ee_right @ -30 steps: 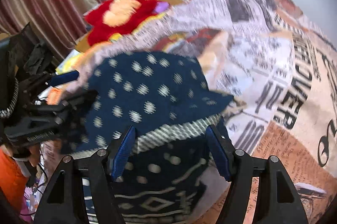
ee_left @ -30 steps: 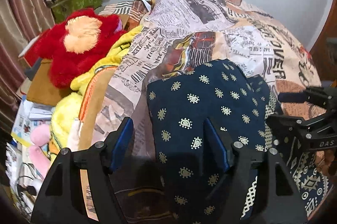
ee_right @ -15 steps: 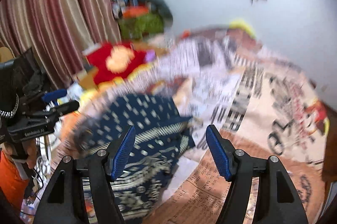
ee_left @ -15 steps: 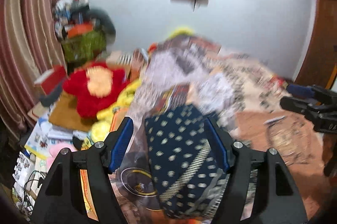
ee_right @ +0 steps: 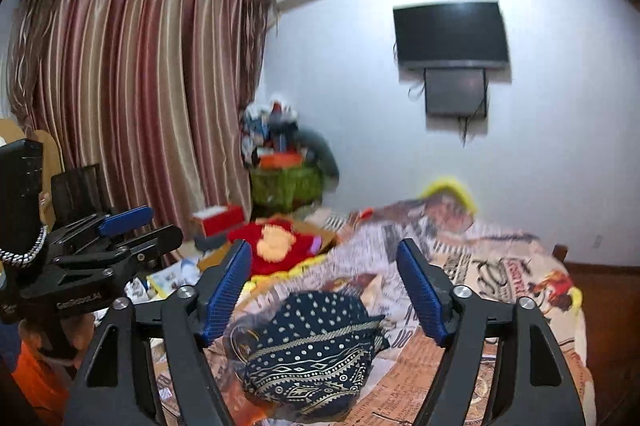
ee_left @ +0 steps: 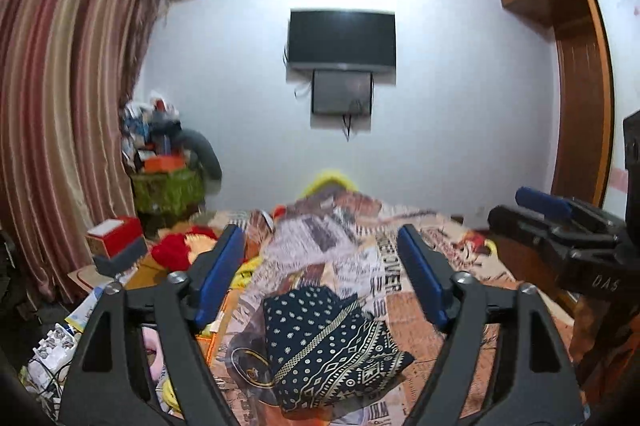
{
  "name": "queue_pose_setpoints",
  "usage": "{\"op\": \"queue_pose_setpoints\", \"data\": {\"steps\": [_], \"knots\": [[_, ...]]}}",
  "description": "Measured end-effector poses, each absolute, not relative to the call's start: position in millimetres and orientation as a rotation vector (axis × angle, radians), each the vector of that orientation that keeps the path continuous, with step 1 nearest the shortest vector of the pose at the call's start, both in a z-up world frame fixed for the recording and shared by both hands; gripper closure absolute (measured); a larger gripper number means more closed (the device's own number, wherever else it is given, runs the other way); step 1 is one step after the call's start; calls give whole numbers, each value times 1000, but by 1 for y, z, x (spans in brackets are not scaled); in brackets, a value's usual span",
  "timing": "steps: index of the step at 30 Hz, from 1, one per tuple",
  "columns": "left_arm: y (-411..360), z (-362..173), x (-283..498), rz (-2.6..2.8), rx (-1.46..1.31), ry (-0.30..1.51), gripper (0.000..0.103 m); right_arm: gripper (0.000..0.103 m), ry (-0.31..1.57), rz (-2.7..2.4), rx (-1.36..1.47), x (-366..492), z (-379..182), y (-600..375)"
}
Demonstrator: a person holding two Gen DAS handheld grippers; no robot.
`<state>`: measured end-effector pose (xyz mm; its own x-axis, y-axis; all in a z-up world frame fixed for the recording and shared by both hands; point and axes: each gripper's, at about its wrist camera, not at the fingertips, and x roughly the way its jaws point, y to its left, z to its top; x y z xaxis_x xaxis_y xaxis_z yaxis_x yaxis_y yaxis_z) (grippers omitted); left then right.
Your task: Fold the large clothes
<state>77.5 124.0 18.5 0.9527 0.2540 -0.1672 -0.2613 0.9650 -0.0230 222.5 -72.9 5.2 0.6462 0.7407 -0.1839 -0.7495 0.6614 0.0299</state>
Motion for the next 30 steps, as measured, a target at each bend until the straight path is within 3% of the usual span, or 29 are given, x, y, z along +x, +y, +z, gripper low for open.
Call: {"op": "queue_pose_setpoints", "data": {"steps": [5,11,30], "knots": [[109,17,43,298,-46,127,5,19,178,819,-40,190,2,-85],[110,7,31,315,-82,160,2,0,159,761,-41,166,-2,-93],[121,-12,33,341,-132,214,1,0,187,714,-54,154,-15,-96]]}}
